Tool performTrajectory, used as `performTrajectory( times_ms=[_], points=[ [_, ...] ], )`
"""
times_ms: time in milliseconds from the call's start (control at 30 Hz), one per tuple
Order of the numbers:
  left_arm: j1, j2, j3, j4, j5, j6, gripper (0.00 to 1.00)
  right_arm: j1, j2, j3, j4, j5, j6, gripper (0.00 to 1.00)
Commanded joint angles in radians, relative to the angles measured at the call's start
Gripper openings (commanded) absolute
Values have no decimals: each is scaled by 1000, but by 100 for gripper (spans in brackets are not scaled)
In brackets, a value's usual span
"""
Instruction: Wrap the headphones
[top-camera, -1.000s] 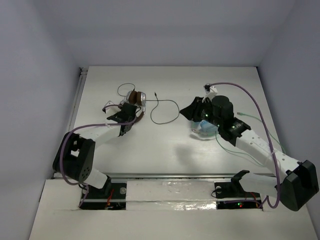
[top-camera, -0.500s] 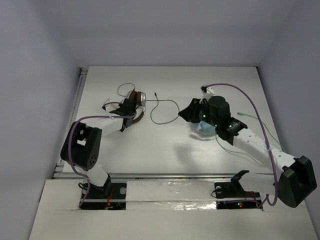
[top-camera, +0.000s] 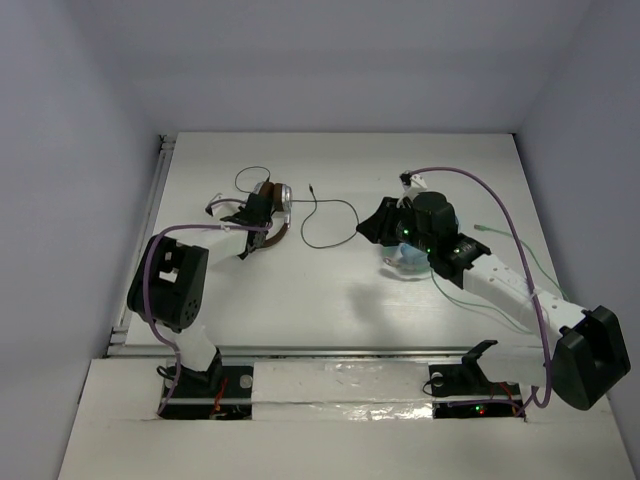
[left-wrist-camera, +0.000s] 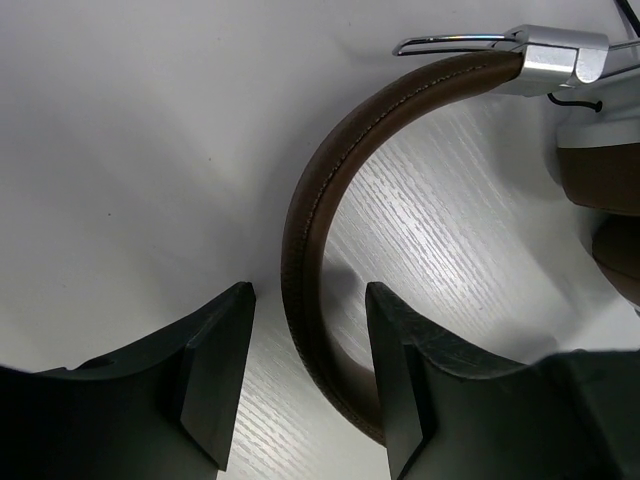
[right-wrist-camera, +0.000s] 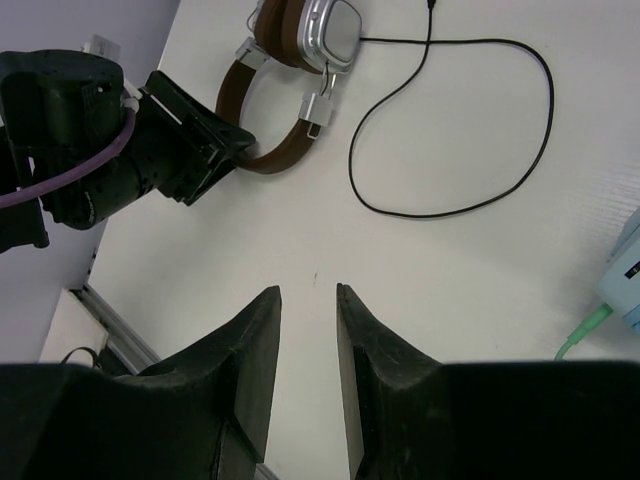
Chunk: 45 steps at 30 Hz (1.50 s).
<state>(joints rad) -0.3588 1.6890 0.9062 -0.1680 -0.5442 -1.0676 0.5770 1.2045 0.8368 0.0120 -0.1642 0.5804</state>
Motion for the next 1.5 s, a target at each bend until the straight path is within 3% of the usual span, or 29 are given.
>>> performTrajectory(
  times_ms=[0,200,333,433,467,533,633,700,767,933,1000,1033,1067,1167,1333,1467],
  points=[
    [-5,34,22,-60,44,6,46,6,0,22,55,20,-5,35],
    [-23,35,0,-31,138,-6,47,6,7,27,62,31,-2,35],
    [-23,29,-7,-13,113,0,45,6,6,25,60,29,-1,35],
    [-23,37,-6,-15,81,1,30,6,-5,27,54,37,-4,35],
    [-23,37,-7,-13,66,8,15,6,-8,25,51,40,-5,35],
    [-23,31,-19,-4,55,27,0,6,-10,22,49,43,-8,35],
    [-23,-11,-35,33,61,99,0,6,3,21,52,32,-11,35],
    [-23,-63,-23,42,84,231,0,6,10,16,69,5,-31,22],
    [-23,-112,16,15,95,353,0,6,27,13,82,-49,-48,0],
    [-11,-311,144,-86,194,540,0,6,44,31,88,-86,-117,0],
    [-11,-375,190,-111,287,616,0,6,47,53,65,-55,-143,8],
    [-2,-393,236,-142,305,633,0,6,52,61,63,-51,-149,15],
    [-2,-411,253,-149,325,649,0,6,59,68,65,-55,-152,30],
    [11,-456,332,-185,385,682,0,6,86,123,48,-81,-174,48],
    [50,-471,419,-197,535,725,0,6,46,191,36,-109,-260,57],
    [128,-494,453,-173,720,718,0,6,33,145,91,-166,-320,62]
  ],
)
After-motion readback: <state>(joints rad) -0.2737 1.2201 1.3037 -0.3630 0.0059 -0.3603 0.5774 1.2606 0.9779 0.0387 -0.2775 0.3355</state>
